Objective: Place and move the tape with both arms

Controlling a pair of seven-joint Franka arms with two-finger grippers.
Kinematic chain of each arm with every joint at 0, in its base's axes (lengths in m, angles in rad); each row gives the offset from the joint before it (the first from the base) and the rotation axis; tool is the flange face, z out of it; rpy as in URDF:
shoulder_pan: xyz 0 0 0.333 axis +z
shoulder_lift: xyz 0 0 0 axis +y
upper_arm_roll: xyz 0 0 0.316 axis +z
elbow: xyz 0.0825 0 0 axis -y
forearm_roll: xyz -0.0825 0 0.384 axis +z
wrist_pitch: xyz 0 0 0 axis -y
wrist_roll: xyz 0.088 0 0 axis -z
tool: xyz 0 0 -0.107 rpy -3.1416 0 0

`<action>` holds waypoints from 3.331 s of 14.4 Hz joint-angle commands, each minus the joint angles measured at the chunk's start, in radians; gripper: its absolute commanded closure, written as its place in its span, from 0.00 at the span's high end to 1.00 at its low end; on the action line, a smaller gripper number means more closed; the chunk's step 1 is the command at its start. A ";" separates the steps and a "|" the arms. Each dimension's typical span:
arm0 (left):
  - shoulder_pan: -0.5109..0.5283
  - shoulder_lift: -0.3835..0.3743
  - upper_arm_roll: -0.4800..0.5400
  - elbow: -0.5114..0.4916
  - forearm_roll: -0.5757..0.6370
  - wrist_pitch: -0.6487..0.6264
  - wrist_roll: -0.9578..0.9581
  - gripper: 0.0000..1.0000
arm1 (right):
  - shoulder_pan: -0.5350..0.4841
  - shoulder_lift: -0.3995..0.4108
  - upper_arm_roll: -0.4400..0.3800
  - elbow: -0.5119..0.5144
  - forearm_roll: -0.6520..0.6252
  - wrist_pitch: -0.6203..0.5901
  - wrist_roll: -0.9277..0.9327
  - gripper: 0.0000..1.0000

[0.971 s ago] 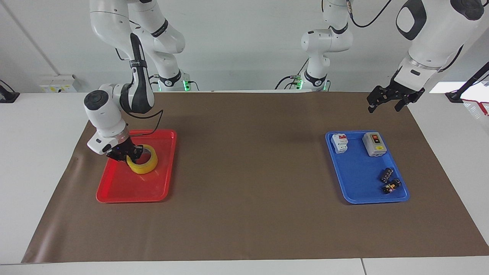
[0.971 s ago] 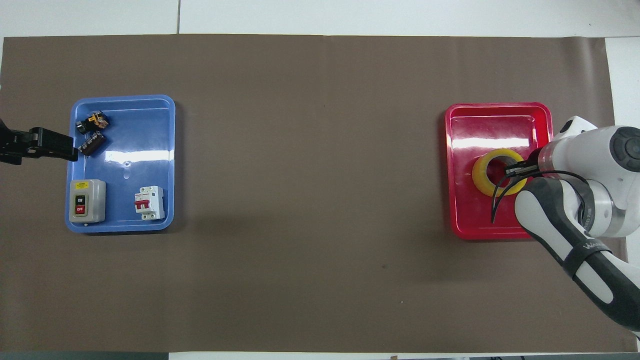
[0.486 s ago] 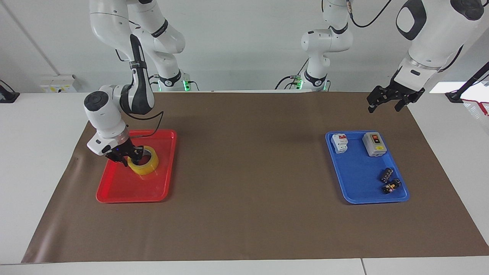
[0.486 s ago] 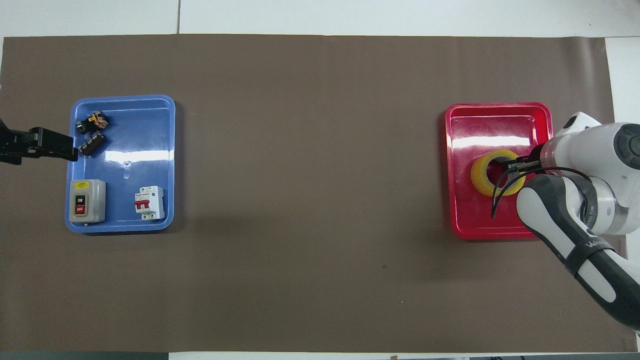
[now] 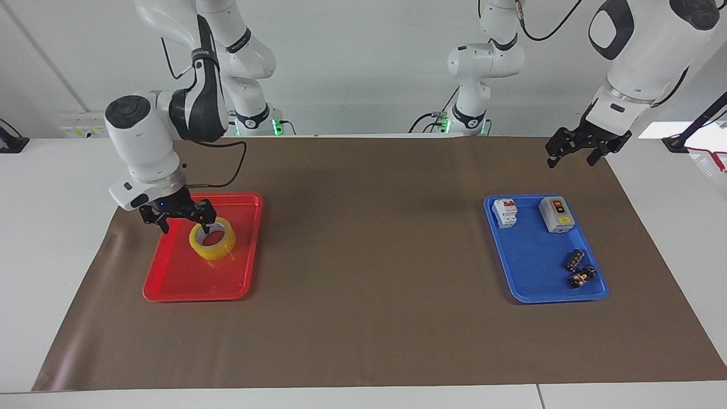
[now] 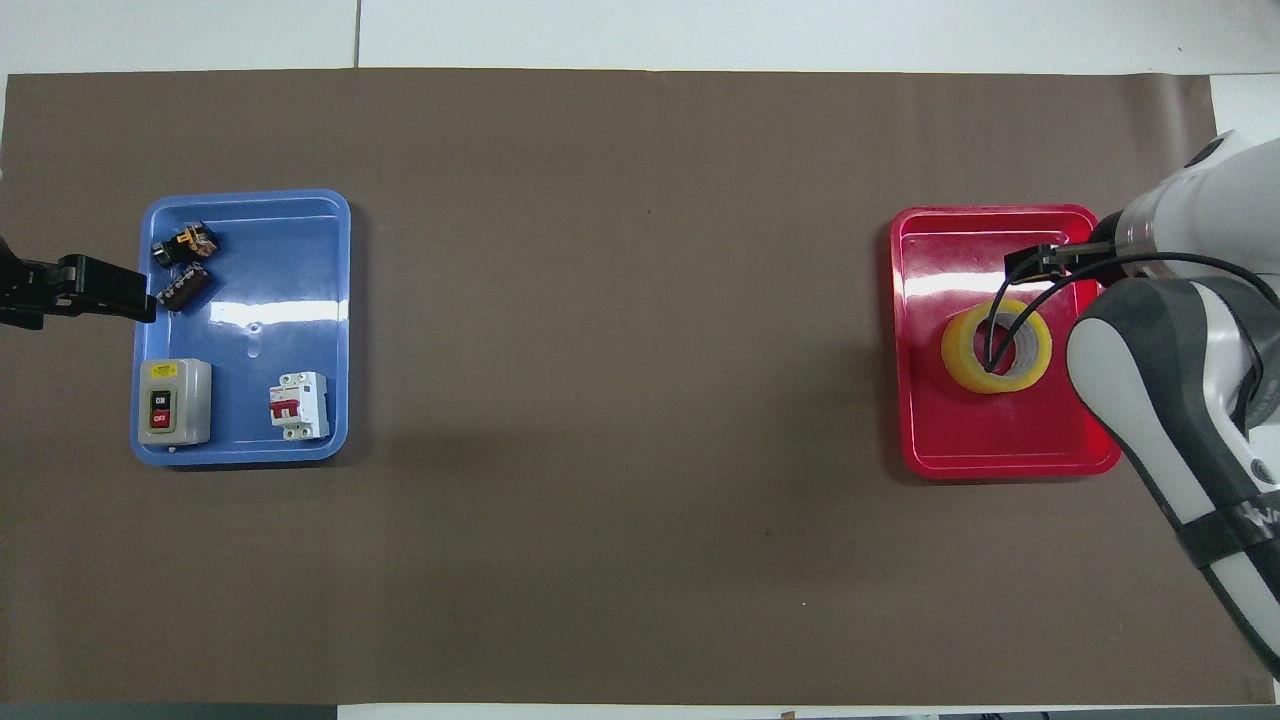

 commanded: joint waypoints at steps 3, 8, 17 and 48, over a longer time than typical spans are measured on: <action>0.011 -0.023 -0.005 -0.025 -0.022 0.004 0.013 1.00 | -0.004 -0.063 0.003 0.221 0.012 -0.292 0.081 1.00; 0.011 -0.023 -0.005 -0.025 -0.022 0.004 0.013 1.00 | -0.063 -0.100 -0.023 0.342 0.087 -0.492 0.101 1.00; 0.011 -0.023 -0.005 -0.025 -0.022 0.004 0.013 1.00 | -0.048 -0.115 -0.026 0.315 0.075 -0.535 0.092 1.00; 0.011 -0.023 -0.005 -0.025 -0.022 0.004 0.013 1.00 | 0.196 -0.108 -0.227 0.350 0.083 -0.582 -0.045 1.00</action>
